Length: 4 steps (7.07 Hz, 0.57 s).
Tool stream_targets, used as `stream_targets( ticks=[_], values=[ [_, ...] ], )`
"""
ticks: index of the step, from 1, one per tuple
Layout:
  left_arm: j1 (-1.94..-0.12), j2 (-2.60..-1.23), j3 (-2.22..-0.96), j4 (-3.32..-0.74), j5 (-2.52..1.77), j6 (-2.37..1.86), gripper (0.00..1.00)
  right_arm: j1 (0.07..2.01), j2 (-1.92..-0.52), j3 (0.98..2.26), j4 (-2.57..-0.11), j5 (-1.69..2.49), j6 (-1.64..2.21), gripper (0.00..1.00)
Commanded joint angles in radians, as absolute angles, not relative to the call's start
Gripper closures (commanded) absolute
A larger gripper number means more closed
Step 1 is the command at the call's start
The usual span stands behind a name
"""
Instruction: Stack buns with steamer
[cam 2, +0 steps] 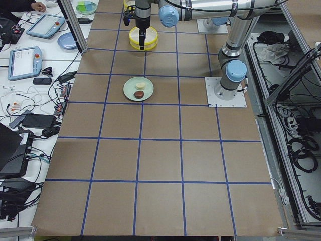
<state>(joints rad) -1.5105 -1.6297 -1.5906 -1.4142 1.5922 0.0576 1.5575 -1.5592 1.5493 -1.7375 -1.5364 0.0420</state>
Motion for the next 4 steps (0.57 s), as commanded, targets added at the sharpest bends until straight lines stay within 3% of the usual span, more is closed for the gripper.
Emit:
stream_targets(
  ticks=[1, 4],
  values=[
    [-1.487, -1.650, -1.597, -1.420, 1.585, 0.058, 0.00, 1.548, -1.551, 1.549, -1.738, -1.497, 0.035, 0.00],
    [-1.444, -1.660, -1.629, -1.420, 1.580, 0.086, 0.00, 1.446, -1.482, 1.539, -1.752, -1.424, 0.019, 0.00]
  ],
)
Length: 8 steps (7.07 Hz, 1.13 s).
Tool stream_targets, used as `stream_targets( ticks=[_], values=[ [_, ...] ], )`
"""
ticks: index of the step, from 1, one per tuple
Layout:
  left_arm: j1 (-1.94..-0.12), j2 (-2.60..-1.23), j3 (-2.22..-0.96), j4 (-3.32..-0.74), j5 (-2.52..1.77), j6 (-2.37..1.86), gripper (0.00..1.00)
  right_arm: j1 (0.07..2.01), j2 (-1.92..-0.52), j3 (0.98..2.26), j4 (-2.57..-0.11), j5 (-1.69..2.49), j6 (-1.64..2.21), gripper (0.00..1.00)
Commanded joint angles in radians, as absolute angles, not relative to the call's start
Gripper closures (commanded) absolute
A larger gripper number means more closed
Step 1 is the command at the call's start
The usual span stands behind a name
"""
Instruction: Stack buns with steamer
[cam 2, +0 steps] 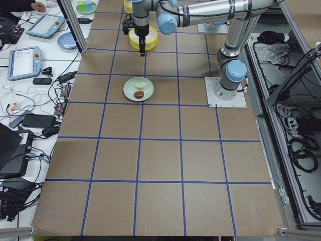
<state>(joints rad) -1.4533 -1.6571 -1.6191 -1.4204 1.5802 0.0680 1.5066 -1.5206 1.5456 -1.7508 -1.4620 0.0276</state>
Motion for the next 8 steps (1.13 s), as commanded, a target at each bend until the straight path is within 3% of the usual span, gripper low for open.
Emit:
stream_targets(
  ticks=[1, 4, 8],
  values=[
    [-1.440, -1.660, -1.638, -1.416, 1.580, 0.097, 0.00, 1.368, -1.476, 1.540, -1.752, -1.425, -0.102, 0.00],
    [-1.437, -1.733, -1.684, -1.402, 1.582, 0.077, 0.00, 1.090, -1.393, 1.531, -1.758, -1.483, -0.500, 0.00],
    [-1.371, -1.899, -1.703, -1.336, 1.563, 0.010, 0.00, 0.917, -1.131, 1.500, -2.012, -1.546, -0.764, 0.00]
  ],
)
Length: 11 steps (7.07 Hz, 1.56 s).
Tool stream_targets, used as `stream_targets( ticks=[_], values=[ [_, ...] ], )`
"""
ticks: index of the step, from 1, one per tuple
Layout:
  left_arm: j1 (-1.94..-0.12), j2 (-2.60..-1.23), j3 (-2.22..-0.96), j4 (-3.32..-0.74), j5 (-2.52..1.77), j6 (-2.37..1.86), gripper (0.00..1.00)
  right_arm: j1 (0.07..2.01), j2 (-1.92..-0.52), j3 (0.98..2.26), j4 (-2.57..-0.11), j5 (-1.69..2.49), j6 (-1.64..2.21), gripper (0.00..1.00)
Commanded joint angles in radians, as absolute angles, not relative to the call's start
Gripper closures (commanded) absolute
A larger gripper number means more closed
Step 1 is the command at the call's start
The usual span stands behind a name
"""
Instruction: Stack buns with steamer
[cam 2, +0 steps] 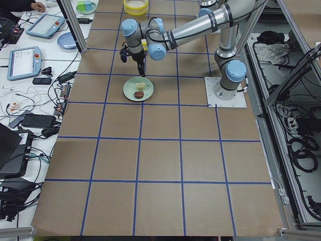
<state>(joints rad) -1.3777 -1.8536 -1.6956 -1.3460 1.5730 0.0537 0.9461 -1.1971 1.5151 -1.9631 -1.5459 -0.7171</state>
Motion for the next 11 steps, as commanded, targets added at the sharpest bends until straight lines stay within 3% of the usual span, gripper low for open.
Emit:
stream_targets(
  ticks=[1, 5, 6, 7, 8, 9, 10, 11],
  values=[
    [-1.371, -1.937, -1.701, -1.316, 1.552, -0.035, 0.00, 0.917, -1.059, 1.490, -2.130, -1.545, -0.781, 0.00],
    [-1.371, -2.043, -1.701, -1.249, 1.522, -0.055, 0.03, 0.919, -0.964, 1.445, -2.193, -1.482, -0.769, 0.00],
    [-1.371, -2.061, -1.701, -1.235, 1.520, -0.055, 0.10, 0.919, -0.939, 1.447, -2.197, -1.476, -0.765, 0.00],
    [-1.371, -2.074, -1.700, -1.232, 1.522, -0.054, 0.54, 0.919, -0.925, 1.447, -2.200, -1.477, -0.767, 0.08],
    [-1.371, -2.085, -1.692, -1.230, 1.525, -0.048, 0.89, 0.919, -0.927, 1.448, -2.198, -1.479, -0.765, 0.25],
    [-1.371, -2.085, -1.686, -1.232, 1.529, -0.041, 1.00, 0.919, -0.927, 1.450, -2.198, -1.479, -0.765, 0.50],
    [-1.370, -2.080, -1.675, -1.232, 1.520, -0.066, 1.00, 0.919, -0.928, 1.450, -2.198, -1.479, -0.764, 0.75],
    [-1.370, -2.053, -1.652, -1.235, 1.516, -0.092, 1.00, 0.919, -0.927, 1.450, -2.197, -1.479, -0.764, 0.87]
  ],
)
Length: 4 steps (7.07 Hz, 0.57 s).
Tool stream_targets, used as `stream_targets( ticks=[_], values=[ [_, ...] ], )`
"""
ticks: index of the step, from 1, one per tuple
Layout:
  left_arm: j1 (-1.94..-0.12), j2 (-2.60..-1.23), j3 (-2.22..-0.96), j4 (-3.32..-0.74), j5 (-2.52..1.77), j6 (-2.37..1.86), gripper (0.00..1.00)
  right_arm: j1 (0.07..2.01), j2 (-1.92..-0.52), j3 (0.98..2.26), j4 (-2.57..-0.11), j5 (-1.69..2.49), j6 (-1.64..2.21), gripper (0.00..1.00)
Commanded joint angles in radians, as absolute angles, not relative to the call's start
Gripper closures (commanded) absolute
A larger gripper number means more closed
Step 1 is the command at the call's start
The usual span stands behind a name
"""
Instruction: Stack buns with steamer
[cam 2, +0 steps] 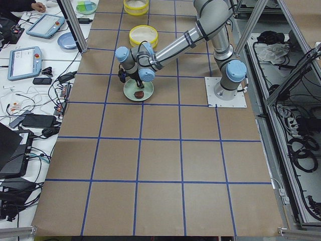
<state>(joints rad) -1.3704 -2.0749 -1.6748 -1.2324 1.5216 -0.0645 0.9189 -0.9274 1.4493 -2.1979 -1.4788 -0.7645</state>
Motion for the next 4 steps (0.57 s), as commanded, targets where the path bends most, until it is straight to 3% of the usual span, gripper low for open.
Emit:
stream_targets(
  ticks=[1, 2, 4],
  values=[
    [-1.391, -2.031, -1.611, -1.247, 1.517, -0.154, 1.00, 0.919, -0.928, 1.451, -2.197, -1.479, -0.764, 0.95],
    [-1.419, -2.008, -1.585, -1.279, 1.438, -0.286, 1.00, 0.919, -0.933, 1.450, -2.195, -1.479, -0.764, 1.00],
    [-1.529, -1.976, -1.565, -1.279, 1.307, -0.485, 1.00, 0.919, -0.962, 1.443, -2.188, -1.480, -0.756, 1.00]
  ],
)
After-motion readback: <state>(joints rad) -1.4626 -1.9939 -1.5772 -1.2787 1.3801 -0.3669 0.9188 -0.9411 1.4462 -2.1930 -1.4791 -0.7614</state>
